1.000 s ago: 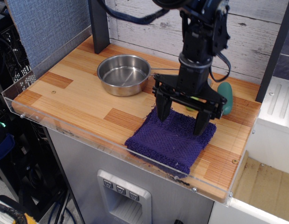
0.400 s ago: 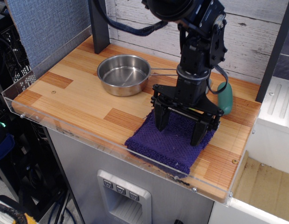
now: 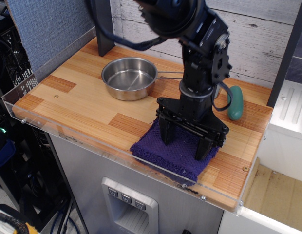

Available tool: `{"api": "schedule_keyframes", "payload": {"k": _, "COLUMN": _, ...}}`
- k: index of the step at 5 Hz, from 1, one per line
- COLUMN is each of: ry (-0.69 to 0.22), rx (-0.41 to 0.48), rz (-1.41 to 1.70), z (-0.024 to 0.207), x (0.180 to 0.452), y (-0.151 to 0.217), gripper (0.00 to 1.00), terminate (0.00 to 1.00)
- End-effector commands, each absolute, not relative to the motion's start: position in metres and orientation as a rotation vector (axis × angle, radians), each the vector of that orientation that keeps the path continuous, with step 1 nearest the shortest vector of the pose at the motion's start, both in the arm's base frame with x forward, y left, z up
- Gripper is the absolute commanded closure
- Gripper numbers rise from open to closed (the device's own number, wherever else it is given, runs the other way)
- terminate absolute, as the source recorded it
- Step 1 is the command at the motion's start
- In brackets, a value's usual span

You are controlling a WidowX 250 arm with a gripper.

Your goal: Move the purple cloth straight to the left

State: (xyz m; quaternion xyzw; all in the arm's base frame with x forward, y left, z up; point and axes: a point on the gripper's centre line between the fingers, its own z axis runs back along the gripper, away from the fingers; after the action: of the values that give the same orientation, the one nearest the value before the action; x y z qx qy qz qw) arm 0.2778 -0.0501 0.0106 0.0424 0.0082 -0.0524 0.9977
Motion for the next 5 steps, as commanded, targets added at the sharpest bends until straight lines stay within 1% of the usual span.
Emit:
{"api": "schedule_keyframes", "payload": {"k": 1, "ry": 0.175, "rx": 0.083, "rz": -0.139, "z": -0.036, "x": 0.251, "y": -0.049, "gripper": 0.00, "terminate": 0.00}}
{"api": "schedule_keyframes", "payload": {"k": 2, "ry": 0.194, "rx": 0.072, "rz": -0.128, "z": -0.041, "x": 0.250, "y": -0.050, "gripper": 0.00, "terminate": 0.00}}
{"api": "schedule_keyframes", "payload": {"k": 3, "ry": 0.187, "rx": 0.061, "rz": -0.075, "z": -0.029, "x": 0.251, "y": -0.032, "gripper": 0.00, "terminate": 0.00}}
{"api": "schedule_keyframes", "payload": {"k": 4, "ry": 0.155, "rx": 0.062, "rz": -0.024, "z": -0.011, "x": 0.253, "y": -0.009, "gripper": 0.00, "terminate": 0.00}}
{"api": "schedule_keyframes", "payload": {"k": 5, "ry": 0.136, "rx": 0.058, "rz": 0.017, "z": 0.004, "x": 0.253, "y": 0.020, "gripper": 0.00, "terminate": 0.00}}
